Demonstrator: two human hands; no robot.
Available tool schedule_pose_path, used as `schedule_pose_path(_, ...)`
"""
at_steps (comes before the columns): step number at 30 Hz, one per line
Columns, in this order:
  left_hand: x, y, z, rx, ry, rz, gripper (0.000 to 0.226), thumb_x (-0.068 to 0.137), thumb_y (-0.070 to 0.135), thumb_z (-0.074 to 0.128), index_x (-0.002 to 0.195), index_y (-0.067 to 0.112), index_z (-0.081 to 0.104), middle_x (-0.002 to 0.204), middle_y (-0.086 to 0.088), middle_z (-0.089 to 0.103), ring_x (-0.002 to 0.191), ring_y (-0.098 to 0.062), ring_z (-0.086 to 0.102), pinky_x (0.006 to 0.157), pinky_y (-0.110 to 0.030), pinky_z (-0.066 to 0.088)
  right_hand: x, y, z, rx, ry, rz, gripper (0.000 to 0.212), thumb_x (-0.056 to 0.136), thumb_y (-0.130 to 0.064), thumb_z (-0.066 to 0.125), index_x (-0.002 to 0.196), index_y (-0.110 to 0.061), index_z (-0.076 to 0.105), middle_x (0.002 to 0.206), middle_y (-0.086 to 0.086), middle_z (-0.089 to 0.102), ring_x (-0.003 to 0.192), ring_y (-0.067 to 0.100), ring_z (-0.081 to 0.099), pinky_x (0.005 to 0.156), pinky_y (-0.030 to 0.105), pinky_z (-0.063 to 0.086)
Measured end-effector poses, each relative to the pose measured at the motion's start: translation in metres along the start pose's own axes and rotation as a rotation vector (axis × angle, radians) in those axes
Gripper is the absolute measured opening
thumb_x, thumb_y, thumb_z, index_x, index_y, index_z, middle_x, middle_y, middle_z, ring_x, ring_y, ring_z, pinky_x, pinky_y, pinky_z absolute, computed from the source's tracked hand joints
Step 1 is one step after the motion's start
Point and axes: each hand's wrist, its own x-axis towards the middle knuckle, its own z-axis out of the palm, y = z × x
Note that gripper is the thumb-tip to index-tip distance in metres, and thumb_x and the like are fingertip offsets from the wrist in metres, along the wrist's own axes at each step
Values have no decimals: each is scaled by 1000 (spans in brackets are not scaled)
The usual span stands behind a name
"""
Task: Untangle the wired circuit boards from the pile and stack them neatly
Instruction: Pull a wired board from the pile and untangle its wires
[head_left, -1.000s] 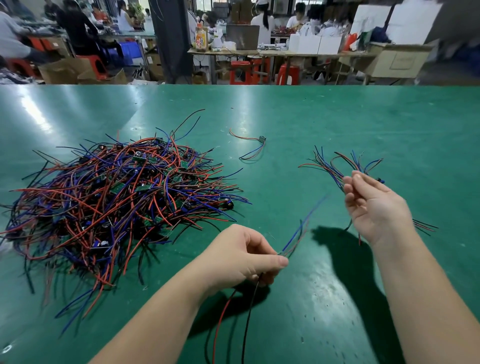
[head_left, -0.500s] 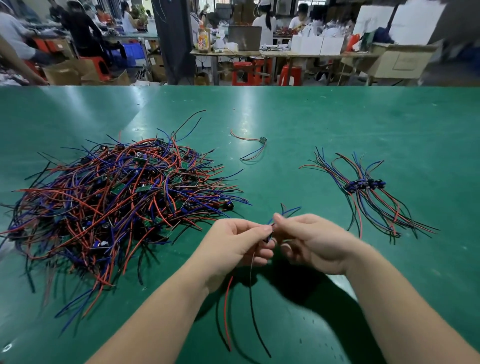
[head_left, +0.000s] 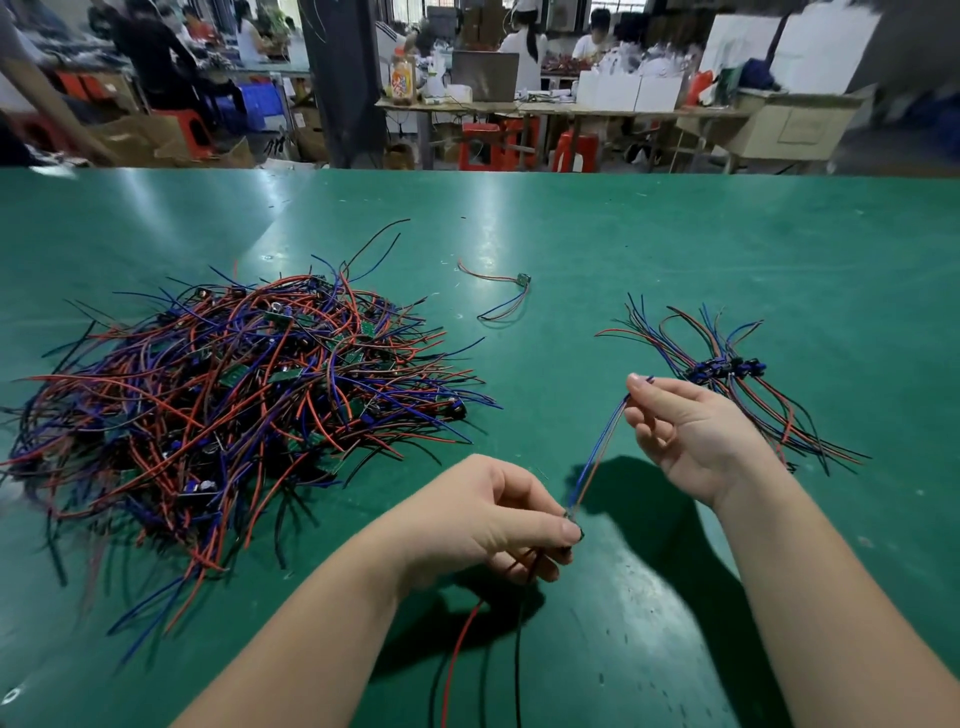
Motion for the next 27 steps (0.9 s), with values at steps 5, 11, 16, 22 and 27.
schedule_pose_path(5, 0, -2, -1, 35, 68, 33, 12, 76, 9, 78, 82, 13, 68, 64, -2, 68, 56, -13, 63, 50, -18, 46, -1, -1, 0, 14, 22, -19, 17, 66, -13, 74, 78, -11, 62, 56, 0, 66, 47, 9, 63, 41, 13, 45)
schedule_pose_path(11, -1, -3, -5, 99, -36, 206, 57, 81, 15, 73, 125, 45, 52, 82, -1, 67, 75, -15, 60, 71, -23, 48, 2, 4, 0, 2, 61, 9, 9, 79, -9, 71, 79, -6, 62, 53, 1, 65, 46, 6, 61, 42, 13, 46)
schedule_pose_path(16, -1, -4, 0, 237, -128, 216, 37, 88, 6, 63, 114, 32, 68, 97, 1, 70, 88, -11, 59, 87, -26, 47, 2, 9, 5, -16, 12, 17, 10, 78, -7, 71, 81, -4, 62, 54, 3, 65, 47, 7, 61, 42, 13, 47)
schedule_pose_path(22, -1, -5, 0, 206, -124, 228, 30, 85, 5, 66, 106, 26, 72, 102, 6, 73, 77, -6, 59, 77, -17, 48, 3, 16, 12, -72, -29, 3, 8, 86, -8, 65, 85, -1, 61, 57, 5, 64, 45, 9, 60, 43, 16, 48)
schedule_pose_path(27, 5, 0, 2, -126, 94, 389, 24, 73, 8, 75, 92, 23, 77, 93, -2, 74, 75, -9, 67, 74, -22, 55, -8, 15, 12, -352, -190, 90, 9, 97, -20, 52, 98, -12, 56, 66, 8, 62, 44, 18, 58, 41, 23, 49)
